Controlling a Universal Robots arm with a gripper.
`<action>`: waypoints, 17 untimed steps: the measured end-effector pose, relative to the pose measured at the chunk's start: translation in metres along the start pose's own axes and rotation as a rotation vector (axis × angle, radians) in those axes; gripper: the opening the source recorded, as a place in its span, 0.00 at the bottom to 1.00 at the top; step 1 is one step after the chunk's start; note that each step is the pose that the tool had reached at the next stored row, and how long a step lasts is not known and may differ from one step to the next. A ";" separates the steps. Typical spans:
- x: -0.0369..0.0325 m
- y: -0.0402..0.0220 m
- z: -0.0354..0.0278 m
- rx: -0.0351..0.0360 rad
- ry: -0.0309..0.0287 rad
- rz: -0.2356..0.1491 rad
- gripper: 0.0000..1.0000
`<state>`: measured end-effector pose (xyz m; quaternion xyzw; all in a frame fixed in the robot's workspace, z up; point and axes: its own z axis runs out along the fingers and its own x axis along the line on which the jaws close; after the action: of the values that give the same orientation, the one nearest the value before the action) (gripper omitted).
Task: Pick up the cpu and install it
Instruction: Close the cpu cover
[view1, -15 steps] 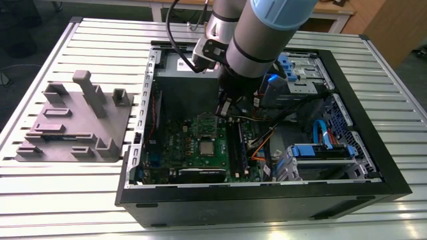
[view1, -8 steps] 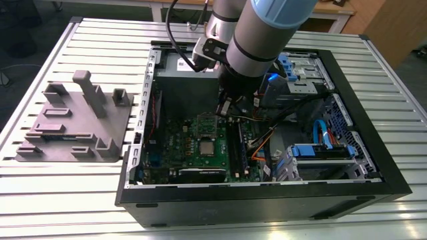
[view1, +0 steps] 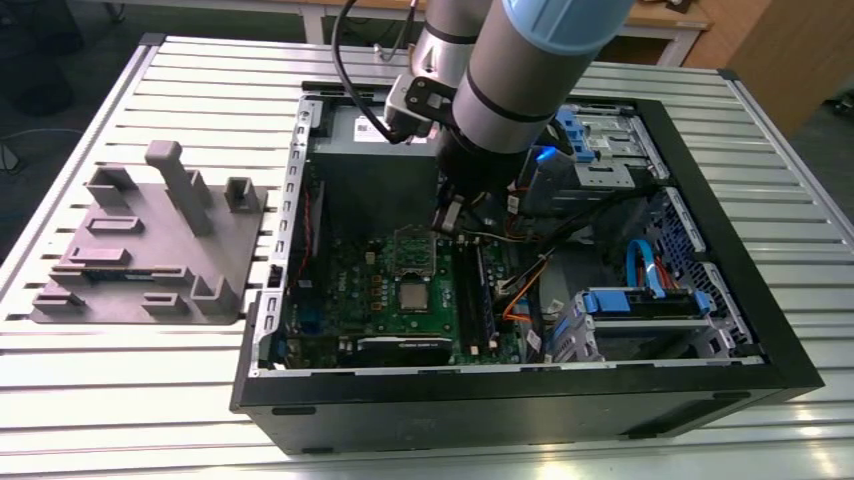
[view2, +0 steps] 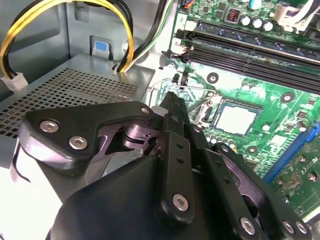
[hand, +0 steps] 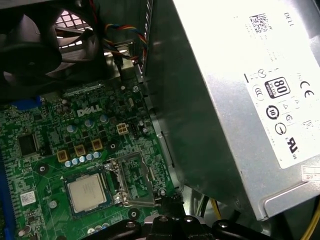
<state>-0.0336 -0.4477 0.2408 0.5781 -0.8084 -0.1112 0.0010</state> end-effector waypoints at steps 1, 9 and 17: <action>0.0001 0.0000 0.0000 0.0013 0.0041 0.000 0.10; 0.0018 0.0005 -0.0002 0.0081 0.0278 -0.006 0.10; 0.0086 -0.0005 -0.0012 0.0079 0.0282 -0.009 0.10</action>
<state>-0.0358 -0.4561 0.2408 0.5832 -0.8061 -0.0998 0.0096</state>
